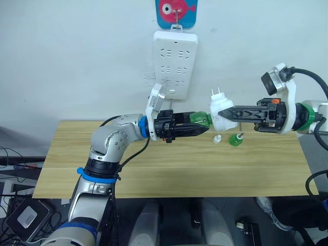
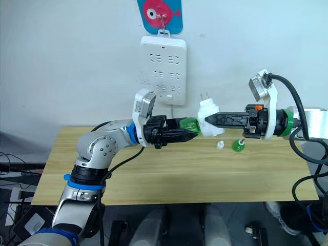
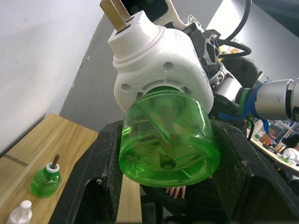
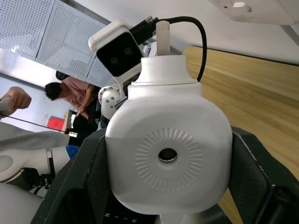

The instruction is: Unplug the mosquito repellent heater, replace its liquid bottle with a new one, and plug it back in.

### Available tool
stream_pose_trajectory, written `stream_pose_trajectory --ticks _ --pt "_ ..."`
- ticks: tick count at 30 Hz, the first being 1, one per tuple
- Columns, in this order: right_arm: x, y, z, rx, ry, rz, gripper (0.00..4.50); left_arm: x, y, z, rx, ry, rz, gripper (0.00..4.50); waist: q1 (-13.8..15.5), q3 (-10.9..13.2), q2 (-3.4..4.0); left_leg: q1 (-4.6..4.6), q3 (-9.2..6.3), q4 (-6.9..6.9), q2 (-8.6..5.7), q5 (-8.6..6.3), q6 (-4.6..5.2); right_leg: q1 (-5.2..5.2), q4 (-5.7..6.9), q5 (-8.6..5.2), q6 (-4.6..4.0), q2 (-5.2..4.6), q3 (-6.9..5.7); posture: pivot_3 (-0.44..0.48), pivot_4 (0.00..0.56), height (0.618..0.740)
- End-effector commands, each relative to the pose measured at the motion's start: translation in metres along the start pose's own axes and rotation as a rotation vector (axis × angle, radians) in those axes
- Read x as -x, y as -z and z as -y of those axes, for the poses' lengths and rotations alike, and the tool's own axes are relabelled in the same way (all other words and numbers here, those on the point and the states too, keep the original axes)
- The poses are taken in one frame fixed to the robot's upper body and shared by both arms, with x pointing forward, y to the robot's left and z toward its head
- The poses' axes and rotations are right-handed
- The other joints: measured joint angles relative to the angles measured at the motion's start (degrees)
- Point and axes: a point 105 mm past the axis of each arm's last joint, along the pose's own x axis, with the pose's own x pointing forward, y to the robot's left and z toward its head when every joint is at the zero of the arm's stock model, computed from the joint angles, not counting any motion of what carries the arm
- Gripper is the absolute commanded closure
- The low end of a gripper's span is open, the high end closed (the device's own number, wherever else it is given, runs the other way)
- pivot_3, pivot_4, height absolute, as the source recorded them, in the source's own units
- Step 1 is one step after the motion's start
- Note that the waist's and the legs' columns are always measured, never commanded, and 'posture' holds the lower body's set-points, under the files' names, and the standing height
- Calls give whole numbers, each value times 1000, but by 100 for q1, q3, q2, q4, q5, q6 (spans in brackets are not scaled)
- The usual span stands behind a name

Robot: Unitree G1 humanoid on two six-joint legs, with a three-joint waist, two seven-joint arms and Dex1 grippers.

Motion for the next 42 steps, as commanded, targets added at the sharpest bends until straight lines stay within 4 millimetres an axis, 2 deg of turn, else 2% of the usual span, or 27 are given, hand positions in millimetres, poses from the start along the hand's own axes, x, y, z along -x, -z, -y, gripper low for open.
stream_pose_trajectory --ticks 1,3,4,15,19,23,25,28,30,33,37,38,42 --pt "-13 12 -24 28 -144 -71 779 -18 1 10 3 75 10 2240 0 0 0 0 0 0 0 0 0 0 0 0 0 0 0 9 297 740" --pt "-11 15 -23 18 -138 -76 180 -17 0 5 20 46 30 2240 0 0 0 1 -1 0 0 0 0 1 -1 0 0 0 0 9 297 740" --pt "-10 17 -22 13 -133 -81 29 -16 0 2 26 35 38 2240 6 0 0 -1 -1 0 0 0 0 0 -1 0 0 0 0 9 297 740" --pt "-9 44 -26 -15 -159 -189 29 -19 -6 2 20 27 53 2240 -3 2 -4 0 -2 1 1 0 1 0 1 0 0 1 -1 13 314 740" --pt "11 57 -34 -51 -161 -265 29 -12 -9 -2 5 1 44 2240 9 3 -5 -1 -9 0 0 -1 2 2 0 0 0 1 -8 19 314 740" --pt "26 49 -13 -73 -16 -188 29 -7 -9 1 6 5 32 2240 12 4 -8 0 -7 1 0 -3 6 3 -2 0 0 0 -7 24 312 740" --pt "36 38 11 -70 94 -111 29 -5 -7 5 16 22 13 2240 12 4 -8 1 -2 2 0 -3 6 3 -2 0 0 0 -3 24 312 740" --pt "51 18 46 -39 249 13 974 0 -3 12 37 51 -26 2240 -7 4 -8 3 5 2 1 -3 5 2 1 0 0 1 1 22 307 740" --pt "56 6 61 -17 295 75 1701 4 0 16 46 67 -54 2240 -21 5 -8 5 9 0 3 -2 4 0 2 0 0 3 4 22 305 740" --pt "49 -3 70 12 286 92 2807 7 -1 21 59 84 -73 2240 -26 5 -7 6 11 -2 4 -2 3 -5 6 0 0 5 8 20 304 740" --pt "25 -12 66 17 175 115 4322 6 -1 25 76 101 -81 2240 -23 5 -8 5 6 -2 4 -2 3 -3 2 0 0 6 5 25 302 740" --pt "17 -11 62 12 135 108 4490 6 0 25 77 101 -81 2240 -19 5 -8 4 6 -3 3 -2 3 -4 2 0 0 5 6 25 303 740" --pt "-5 4 41 -9 -1 33 4490 4 -1 21 66 84 -72 2240 -3 5 -8 3 0 -1 2 -1 2 -4 4 0 0 2 4 29 304 740"
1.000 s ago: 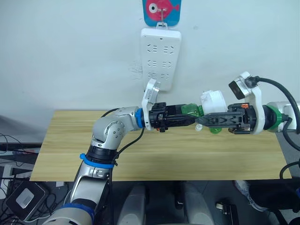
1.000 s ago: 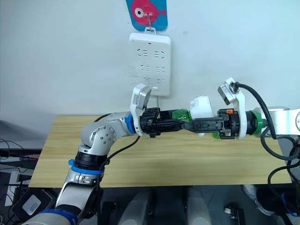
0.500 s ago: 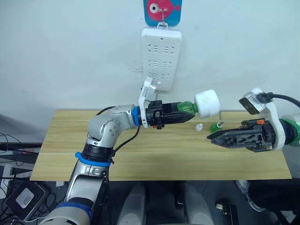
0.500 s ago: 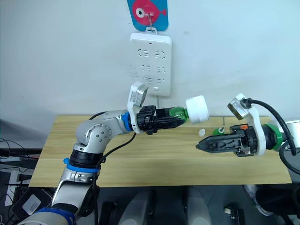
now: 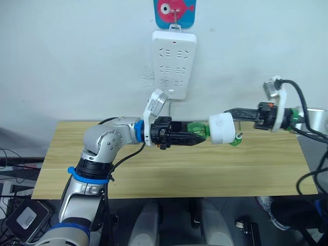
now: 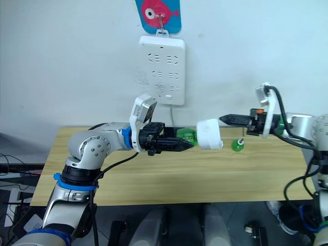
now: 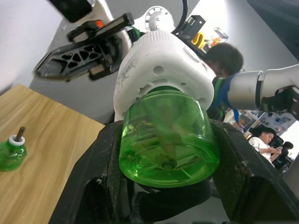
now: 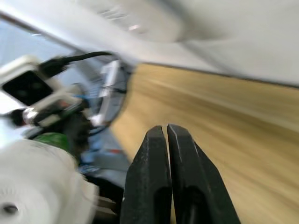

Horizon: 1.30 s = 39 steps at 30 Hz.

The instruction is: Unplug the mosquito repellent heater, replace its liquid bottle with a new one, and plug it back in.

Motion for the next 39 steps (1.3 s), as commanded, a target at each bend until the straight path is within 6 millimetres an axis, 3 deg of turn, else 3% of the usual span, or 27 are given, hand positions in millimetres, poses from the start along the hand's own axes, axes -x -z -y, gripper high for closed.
stream_pose_trajectory --ticks 1,5,10,14,20,23,25,28,30,33,39 --pt "-2 8 -32 24 -136 -49 4490 -5 -8 6 -47 29 17 2240 11 0 0 -1 -1 -1 0 0 0 -1 -1 0 0 0 0 29 304 740" --pt "-1 36 -58 0 -258 -150 4490 -3 -12 -4 -71 -30 40 2240 82 0 0 -3 -18 0 -5 0 0 5 -4 1 1 -4 -10 34 305 740" --pt "7 43 -82 -5 -335 -196 4490 -1 -3 -12 -106 -69 11 2240 61 0 0 -1 -6 2 -5 0 0 5 -6 1 1 -6 -6 28 301 740" --pt "7 36 -94 -5 -368 -194 4490 -6 5 -12 -131 -50 -25 2240 11 0 0 0 -5 2 -2 0 0 6 -5 1 1 -5 -8 25 300 740" --pt "2 2 -104 33 -408 -117 4490 -7 11 -9 -146 -32 -52 2240 -14 0 0 1 2 2 0 0 1 4 -4 1 1 -4 -6 28 289 740" --pt "-1 -21 -101 35 -382 -37 4490 -6 12 -7 -143 -27 -55 2240 2 -1 0 0 0 2 -1 0 1 4 -5 1 1 -4 -6 34 287 740" --pt "-7 -36 -85 34 -285 41 4490 -5 13 -4 -135 -15 -58 2240 3 -1 -2 0 -2 1 -1 0 1 4 -6 1 1 -5 -6 36 284 740" --pt "-16 -40 -55 60 -116 79 4490 -4 15 0 -127 1 -61 2240 5 -1 -1 -2 -2 0 -2 0 1 4 -6 1 1 -5 -6 36 282 740" --pt "-19 -37 -40 66 -54 86 4490 -3 14 3 -118 16 -58 2240 16 -1 -1 -5 -3 0 -2 0 0 0 -5 1 1 -5 -6 40 278 740" --pt "-23 -11 -24 72 -10 1 4490 -3 9 5 -111 19 -46 2240 45 -2 -1 -6 -9 0 -4 0 0 1 -4 1 2 -5 -9 47 280 740" --pt "-16 19 -39 71 -114 -135 4490 -1 4 -4 -123 -32 -26 2240 47 -2 -1 -8 -6 1 -4 0 0 -2 -3 1 2 -5 -8 51 284 740"
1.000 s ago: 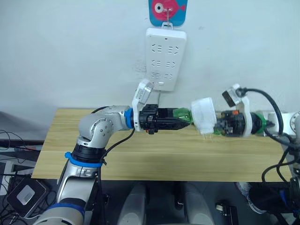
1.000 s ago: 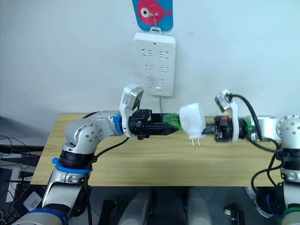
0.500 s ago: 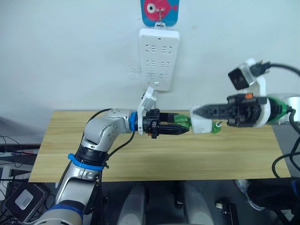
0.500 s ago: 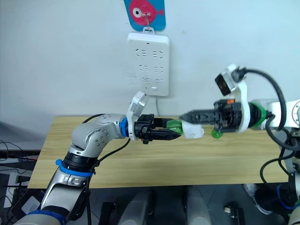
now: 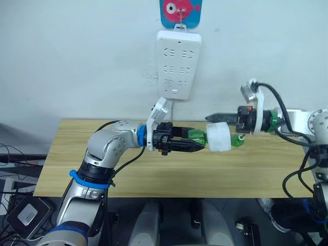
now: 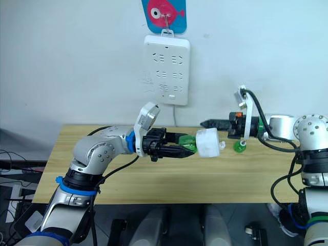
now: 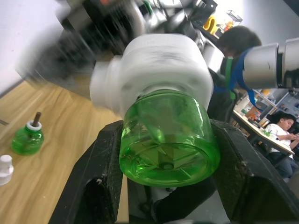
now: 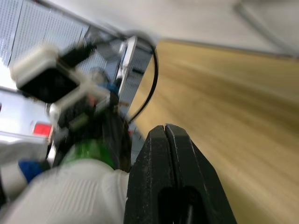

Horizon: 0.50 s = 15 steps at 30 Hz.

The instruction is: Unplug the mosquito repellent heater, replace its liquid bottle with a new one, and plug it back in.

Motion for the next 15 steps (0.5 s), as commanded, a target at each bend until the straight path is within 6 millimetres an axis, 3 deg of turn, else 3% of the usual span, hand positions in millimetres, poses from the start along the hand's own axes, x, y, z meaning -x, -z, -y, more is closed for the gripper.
stream_pose_trajectory --ticks 1,7,15 --pt "5 10 -24 70 -89 -70 4490 0 -13 0 -54 -22 35 2240 -2 0 0 1 0 0 1 0 0 1 0 0 0 0 0 51 289 740" --pt "8 28 -31 65 -132 -144 4490 1 -16 -5 -63 -45 45 2240 -16 0 0 4 1 0 1 0 0 2 4 0 0 1 0 51 293 740" --pt "11 30 -34 51 -152 -157 4490 2 -15 -8 -66 -55 45 2240 -23 0 0 4 1 0 1 0 0 2 4 0 0 1 0 44 295 740"
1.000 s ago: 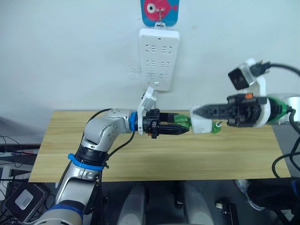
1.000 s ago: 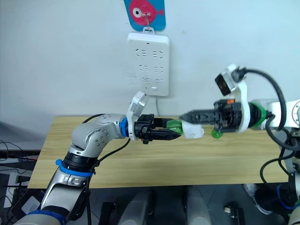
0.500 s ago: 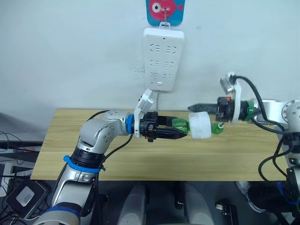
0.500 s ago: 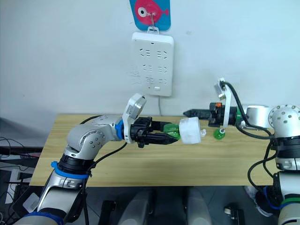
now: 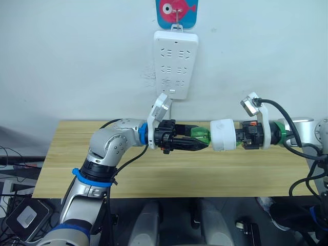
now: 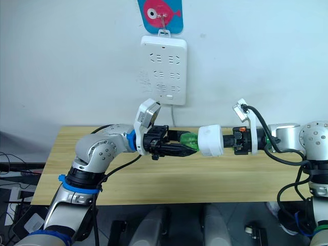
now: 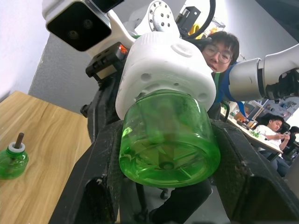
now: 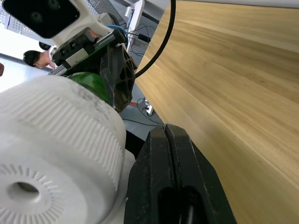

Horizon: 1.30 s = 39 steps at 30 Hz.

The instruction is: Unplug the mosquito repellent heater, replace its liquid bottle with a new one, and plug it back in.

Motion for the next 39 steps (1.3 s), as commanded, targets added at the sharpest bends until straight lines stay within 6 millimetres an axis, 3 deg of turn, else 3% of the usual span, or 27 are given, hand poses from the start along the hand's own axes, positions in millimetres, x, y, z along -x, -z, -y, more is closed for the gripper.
stream_pose_trajectory --ticks 1,14,18,20,24,27,32,37,39 --pt "0 6 -28 36 -139 -51 4490 7 -8 -11 -50 -86 13 2240 -2 0 0 0 0 0 0 0 0 0 0 0 0 0 0 44 295 740" --pt "1 14 -32 23 -160 -74 4490 6 -8 -15 -67 -100 11 2240 -6 0 0 0 1 0 0 0 0 0 0 0 0 0 0 35 293 740" --pt "-1 11 4 58 63 -15 4490 5 -12 -12 -81 -87 23 2240 -7 0 0 1 1 0 0 0 0 0 1 0 0 0 0 39 290 740" --pt "9 7 26 52 186 23 4490 7 -5 -6 -132 -70 -31 2240 -10 0 0 1 3 0 0 0 0 0 2 0 0 0 1 41 290 740" --pt "35 -5 48 20 309 98 4490 16 2 0 -185 -74 -72 2240 -13 0 0 2 7 -1 -2 0 0 -2 3 0 0 0 5 41 290 740" --pt "53 -15 57 -18 369 168 3875 28 6 -1 -219 -113 -93 2240 -12 0 0 2 6 -1 -1 0 0 -1 -1 0 0 -1 5 35 290 740" --pt "53 -23 47 42 326 222 2097 39 10 -10 -212 -169 -94 2240 -9 -1 1 2 5 -1 0 0 -1 0 0 0 0 0 3 38 283 740" --pt "41 -22 17 279 205 166 197 43 12 -14 -213 -178 -103 2240 -10 -1 2 2 5 -2 0 0 0 -1 2 0 0 0 1 36 270 740" --pt "37 -22 1 392 144 134 53 45 10 -13 -204 -168 -101 2240 -10 -1 2 1 4 -2 -1 0 0 -1 2 0 1 1 0 36 266 740"
